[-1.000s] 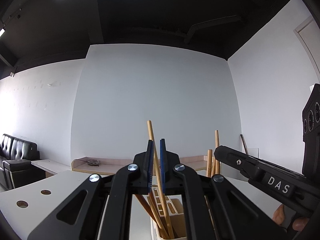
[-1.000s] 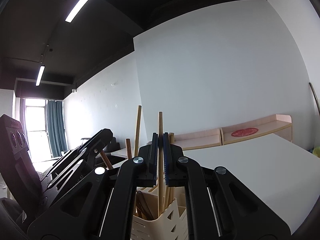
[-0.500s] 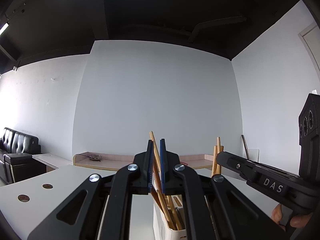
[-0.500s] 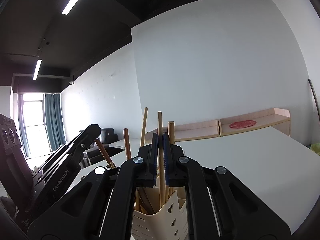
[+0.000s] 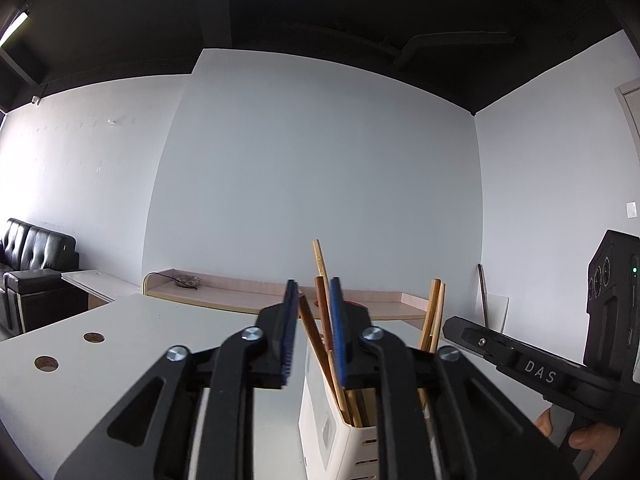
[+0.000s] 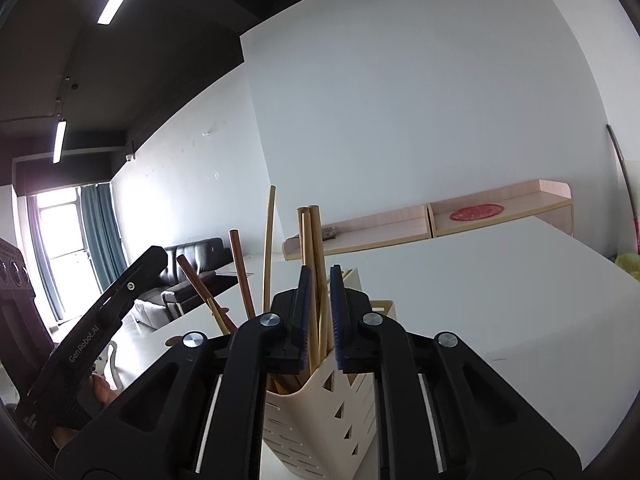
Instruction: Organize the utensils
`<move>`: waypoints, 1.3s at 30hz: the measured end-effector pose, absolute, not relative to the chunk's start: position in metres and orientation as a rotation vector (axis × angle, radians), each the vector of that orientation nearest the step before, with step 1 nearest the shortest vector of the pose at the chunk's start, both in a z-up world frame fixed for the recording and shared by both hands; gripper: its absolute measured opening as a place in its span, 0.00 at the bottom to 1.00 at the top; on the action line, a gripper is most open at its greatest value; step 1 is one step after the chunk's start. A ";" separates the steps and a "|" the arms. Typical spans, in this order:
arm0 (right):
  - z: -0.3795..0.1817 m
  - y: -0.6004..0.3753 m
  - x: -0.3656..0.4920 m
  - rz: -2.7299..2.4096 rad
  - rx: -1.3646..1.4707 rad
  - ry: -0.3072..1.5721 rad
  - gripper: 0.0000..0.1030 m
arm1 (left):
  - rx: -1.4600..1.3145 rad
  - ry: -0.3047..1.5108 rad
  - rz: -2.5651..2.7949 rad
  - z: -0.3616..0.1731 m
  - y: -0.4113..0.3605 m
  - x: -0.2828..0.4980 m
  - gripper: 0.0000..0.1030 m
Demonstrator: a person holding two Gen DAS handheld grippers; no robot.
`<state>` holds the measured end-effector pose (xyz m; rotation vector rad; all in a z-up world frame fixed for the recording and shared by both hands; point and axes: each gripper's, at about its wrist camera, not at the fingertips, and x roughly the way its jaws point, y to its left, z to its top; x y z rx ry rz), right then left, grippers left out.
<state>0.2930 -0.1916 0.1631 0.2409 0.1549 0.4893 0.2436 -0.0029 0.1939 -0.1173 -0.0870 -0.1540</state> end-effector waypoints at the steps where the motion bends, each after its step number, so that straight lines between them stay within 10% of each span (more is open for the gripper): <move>1: 0.163 -0.194 0.292 0.493 0.254 0.164 0.13 | -0.123 -0.087 -0.154 0.194 -0.003 0.240 0.33; 13: 0.167 -0.204 0.243 0.489 0.157 0.153 0.32 | -0.062 0.008 -0.164 0.192 -0.006 0.212 0.61; 24: 0.161 -0.209 0.206 0.490 0.089 0.184 0.79 | -0.023 0.101 -0.182 0.172 0.001 0.188 0.94; 39: 0.108 -0.219 0.209 0.512 0.077 0.337 0.92 | -0.024 0.253 -0.199 0.132 -0.002 0.193 0.95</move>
